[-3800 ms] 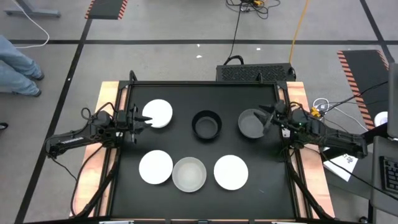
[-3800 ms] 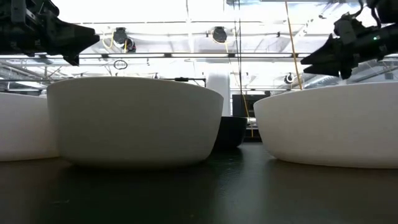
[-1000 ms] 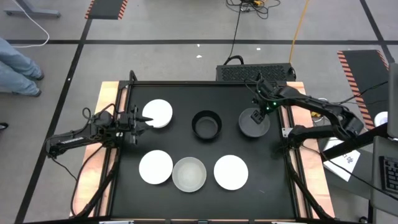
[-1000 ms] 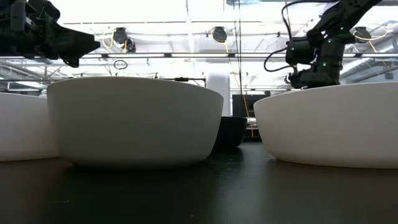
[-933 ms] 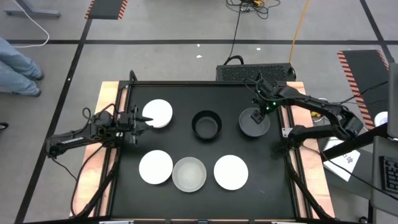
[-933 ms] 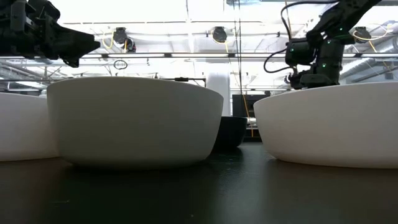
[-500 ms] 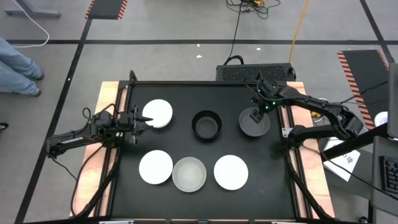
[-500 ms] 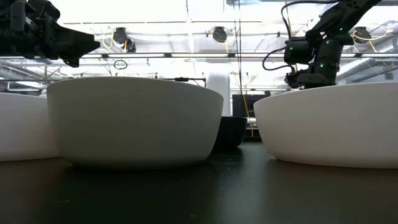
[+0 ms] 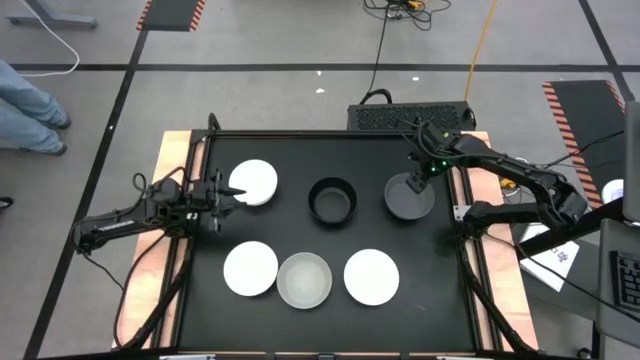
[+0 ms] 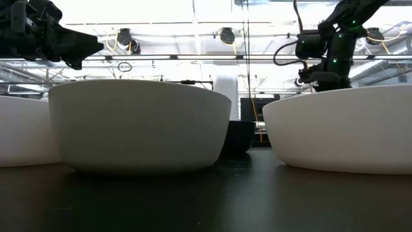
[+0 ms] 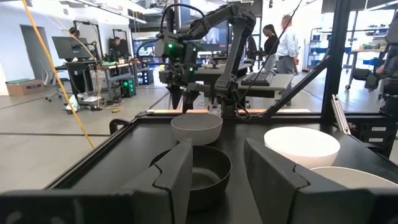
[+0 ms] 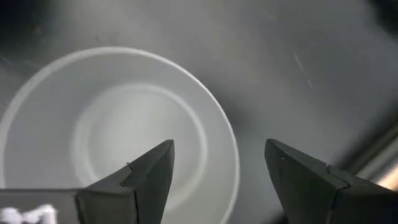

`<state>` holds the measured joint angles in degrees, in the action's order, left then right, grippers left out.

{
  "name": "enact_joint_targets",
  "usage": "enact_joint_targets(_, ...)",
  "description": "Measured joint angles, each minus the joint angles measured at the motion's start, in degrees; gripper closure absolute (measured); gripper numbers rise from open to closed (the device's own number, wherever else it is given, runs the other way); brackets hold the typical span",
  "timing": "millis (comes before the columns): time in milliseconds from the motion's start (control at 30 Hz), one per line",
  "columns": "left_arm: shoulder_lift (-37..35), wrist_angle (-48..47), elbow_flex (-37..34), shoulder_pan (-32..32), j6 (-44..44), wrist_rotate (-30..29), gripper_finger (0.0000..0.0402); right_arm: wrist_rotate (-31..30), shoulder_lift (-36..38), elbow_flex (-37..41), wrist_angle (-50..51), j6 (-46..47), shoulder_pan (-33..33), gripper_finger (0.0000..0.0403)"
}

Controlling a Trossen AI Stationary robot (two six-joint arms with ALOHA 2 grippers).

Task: Nest bowls inside each other
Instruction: Stack the gray bowl on the black bowl

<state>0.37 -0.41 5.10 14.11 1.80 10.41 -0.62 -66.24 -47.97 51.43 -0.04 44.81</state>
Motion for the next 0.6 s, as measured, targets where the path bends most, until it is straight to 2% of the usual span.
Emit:
enact_joint_targets(133,0.0,-0.2,0.0,0.0,0.7,0.0,0.0254,-0.9,0.0,0.0,1.2,-0.4,0.6,0.0163)
enact_joint_targets(433,0.0,-0.2,0.0,0.0,0.9,0.0,0.0254,-0.7,-0.7,0.0,2.1,-0.7,0.6,0.0221)
enact_joint_targets(600,0.0,-0.2,0.0,0.0,0.9,0.0,0.0254,-0.7,-1.2,0.0,2.0,-0.7,0.6,0.0230)
